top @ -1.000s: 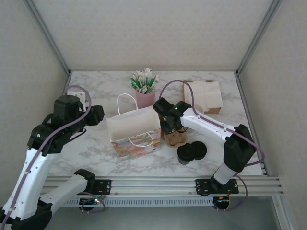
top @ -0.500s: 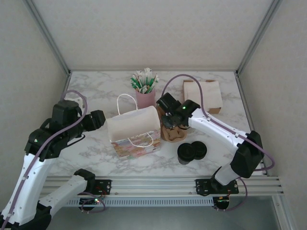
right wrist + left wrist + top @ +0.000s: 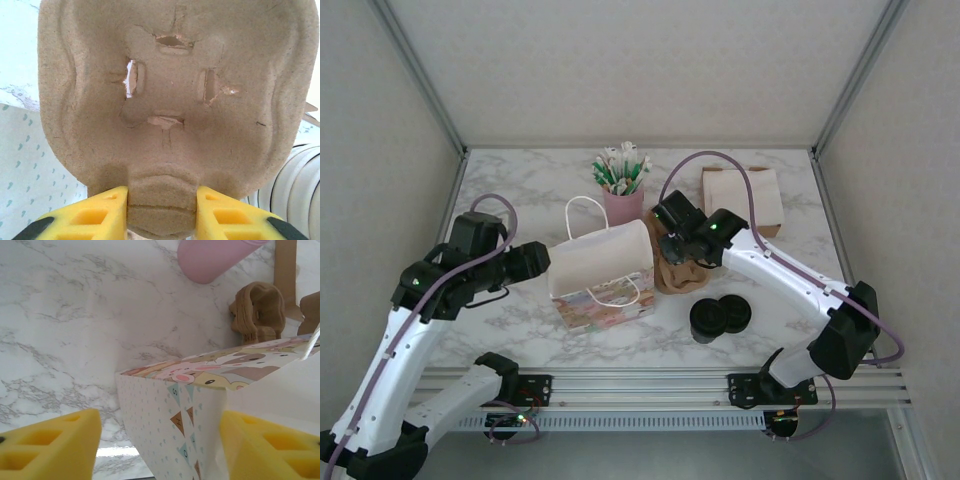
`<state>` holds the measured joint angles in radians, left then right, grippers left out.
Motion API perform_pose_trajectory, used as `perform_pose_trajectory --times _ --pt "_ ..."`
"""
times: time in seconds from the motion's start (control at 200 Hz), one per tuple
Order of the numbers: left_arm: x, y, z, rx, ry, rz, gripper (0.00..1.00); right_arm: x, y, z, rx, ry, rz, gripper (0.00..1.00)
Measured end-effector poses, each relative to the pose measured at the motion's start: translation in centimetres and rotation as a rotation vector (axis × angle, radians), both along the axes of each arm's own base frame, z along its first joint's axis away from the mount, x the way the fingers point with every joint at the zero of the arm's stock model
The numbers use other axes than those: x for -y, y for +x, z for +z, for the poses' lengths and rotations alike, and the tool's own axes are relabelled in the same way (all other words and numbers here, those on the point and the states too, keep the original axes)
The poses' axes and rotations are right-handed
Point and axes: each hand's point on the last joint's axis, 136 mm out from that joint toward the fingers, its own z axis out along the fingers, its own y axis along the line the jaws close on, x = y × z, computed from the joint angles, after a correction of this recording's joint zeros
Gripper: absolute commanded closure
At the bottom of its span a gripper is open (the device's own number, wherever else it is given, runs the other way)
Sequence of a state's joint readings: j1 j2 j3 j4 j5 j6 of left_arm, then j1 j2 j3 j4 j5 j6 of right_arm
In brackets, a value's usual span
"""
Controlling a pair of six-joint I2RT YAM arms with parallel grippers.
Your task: Pack the takeout coffee
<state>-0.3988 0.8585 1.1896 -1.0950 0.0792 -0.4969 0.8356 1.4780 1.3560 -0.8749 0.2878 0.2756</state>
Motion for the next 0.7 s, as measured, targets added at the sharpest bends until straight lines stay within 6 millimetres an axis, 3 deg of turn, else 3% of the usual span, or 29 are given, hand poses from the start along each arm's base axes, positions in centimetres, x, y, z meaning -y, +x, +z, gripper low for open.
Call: perform_pose_trajectory --times 0.055,0.3,0.45,0.621,0.696 --pt "0.1 0.1 -0.1 -0.004 0.002 -0.005 0.58 0.0 0.0 0.0 0.001 0.001 0.002 0.66" --pt "0.4 0.9 -0.3 -0.016 0.018 -0.014 0.73 0.0 0.0 0.1 0.005 0.004 0.003 0.67" --pt "0.6 1.5 -0.2 -0.02 0.034 -0.025 0.73 0.0 0.0 0.2 0.006 0.006 0.003 0.67" --pt "0.8 1.9 0.1 -0.019 0.051 -0.047 0.83 -0.1 0.0 0.5 0.013 0.016 0.004 0.67" --pt "0.9 2.0 0.3 -0.02 0.062 -0.059 0.8 -0.1 0.0 0.6 0.018 0.022 0.004 0.67"
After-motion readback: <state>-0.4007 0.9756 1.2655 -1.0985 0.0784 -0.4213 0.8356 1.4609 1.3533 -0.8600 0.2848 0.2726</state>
